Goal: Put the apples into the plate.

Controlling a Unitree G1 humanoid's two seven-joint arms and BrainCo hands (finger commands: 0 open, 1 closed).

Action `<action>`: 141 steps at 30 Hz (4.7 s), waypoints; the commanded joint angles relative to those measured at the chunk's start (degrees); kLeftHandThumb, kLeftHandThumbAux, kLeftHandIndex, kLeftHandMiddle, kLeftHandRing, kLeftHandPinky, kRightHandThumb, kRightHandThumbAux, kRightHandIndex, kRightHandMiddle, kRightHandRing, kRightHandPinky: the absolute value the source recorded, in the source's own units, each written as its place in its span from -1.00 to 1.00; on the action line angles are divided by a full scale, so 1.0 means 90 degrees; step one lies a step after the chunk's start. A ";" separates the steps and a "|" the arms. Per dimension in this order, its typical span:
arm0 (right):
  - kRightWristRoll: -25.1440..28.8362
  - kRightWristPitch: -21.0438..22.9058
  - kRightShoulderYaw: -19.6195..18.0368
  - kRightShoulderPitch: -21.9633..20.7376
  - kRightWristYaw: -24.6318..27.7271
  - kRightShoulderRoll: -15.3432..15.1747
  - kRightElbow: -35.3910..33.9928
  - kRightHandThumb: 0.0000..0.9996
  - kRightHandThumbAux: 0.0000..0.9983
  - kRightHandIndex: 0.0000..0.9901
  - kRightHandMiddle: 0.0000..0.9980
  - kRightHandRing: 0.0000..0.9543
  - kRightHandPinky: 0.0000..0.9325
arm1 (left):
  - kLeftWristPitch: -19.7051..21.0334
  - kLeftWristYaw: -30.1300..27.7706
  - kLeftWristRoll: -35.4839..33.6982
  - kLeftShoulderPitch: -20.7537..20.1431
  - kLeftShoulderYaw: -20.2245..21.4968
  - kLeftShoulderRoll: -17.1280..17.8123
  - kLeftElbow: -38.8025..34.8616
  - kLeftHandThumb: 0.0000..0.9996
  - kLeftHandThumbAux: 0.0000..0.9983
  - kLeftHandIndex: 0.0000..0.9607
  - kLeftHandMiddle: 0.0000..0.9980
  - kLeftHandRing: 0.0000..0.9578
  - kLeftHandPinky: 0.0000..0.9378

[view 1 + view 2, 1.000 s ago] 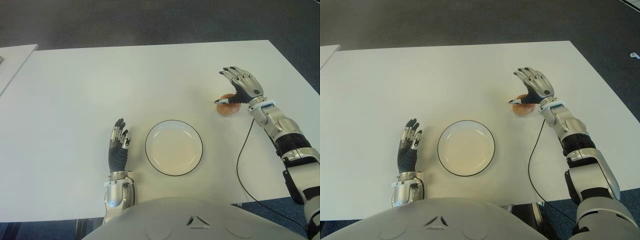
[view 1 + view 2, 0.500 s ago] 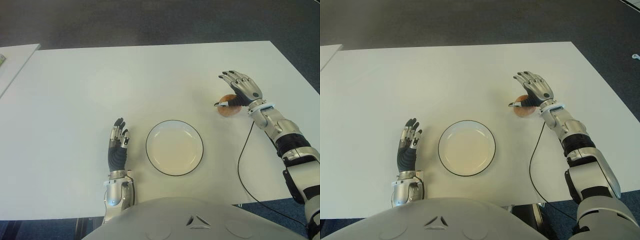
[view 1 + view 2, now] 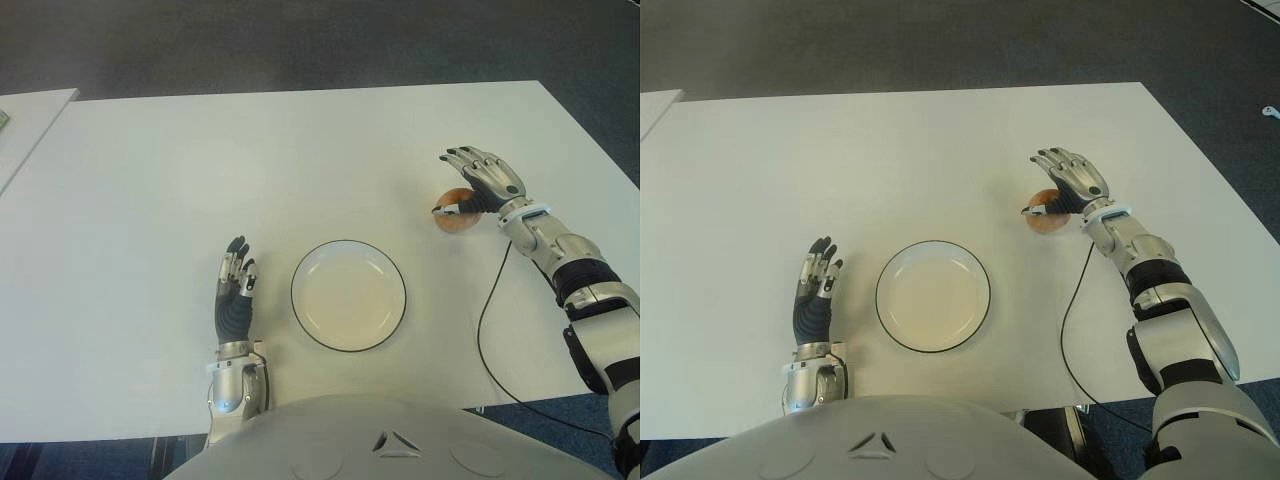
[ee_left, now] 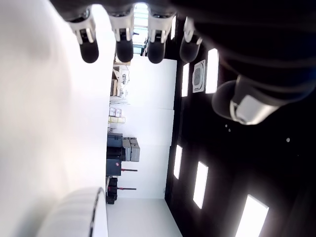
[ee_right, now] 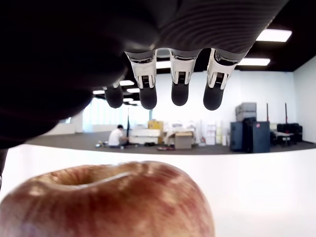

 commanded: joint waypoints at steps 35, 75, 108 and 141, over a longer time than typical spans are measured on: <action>0.0165 0.0006 0.0709 -0.0315 -0.0012 0.0525 0.1176 -0.69 -0.23 -0.94 -0.93 -1.00 -1.00 | 0.0278 -0.0271 -0.0525 0.0077 0.0308 -0.0157 0.0659 -0.52 -0.17 -0.76 -0.82 -0.92 -0.92; 0.0192 0.0064 0.1268 -0.0169 -0.0027 0.0641 0.1849 -0.62 -0.16 -0.94 -0.90 -0.98 -1.00 | 0.0198 -0.0179 -0.0389 0.0055 0.0395 -0.0125 0.0692 -0.60 -0.04 -0.88 -0.90 -0.97 -0.96; 0.0106 -0.0003 0.1524 -0.0152 -0.0591 0.0383 0.1919 -0.12 -0.05 -0.79 -0.73 -0.80 -0.93 | 0.0587 -0.0400 -0.0608 0.0110 0.0415 -0.0050 0.0455 -0.53 0.09 -0.92 -0.96 -1.00 -1.00; 0.0250 0.0117 0.1373 -0.0049 -0.1506 0.0477 0.1938 0.39 0.43 -0.12 0.26 0.22 0.11 | 0.0811 -0.0454 -0.0524 0.0194 0.0457 -0.0051 0.0264 -0.55 0.08 -0.94 -1.00 -1.00 -1.00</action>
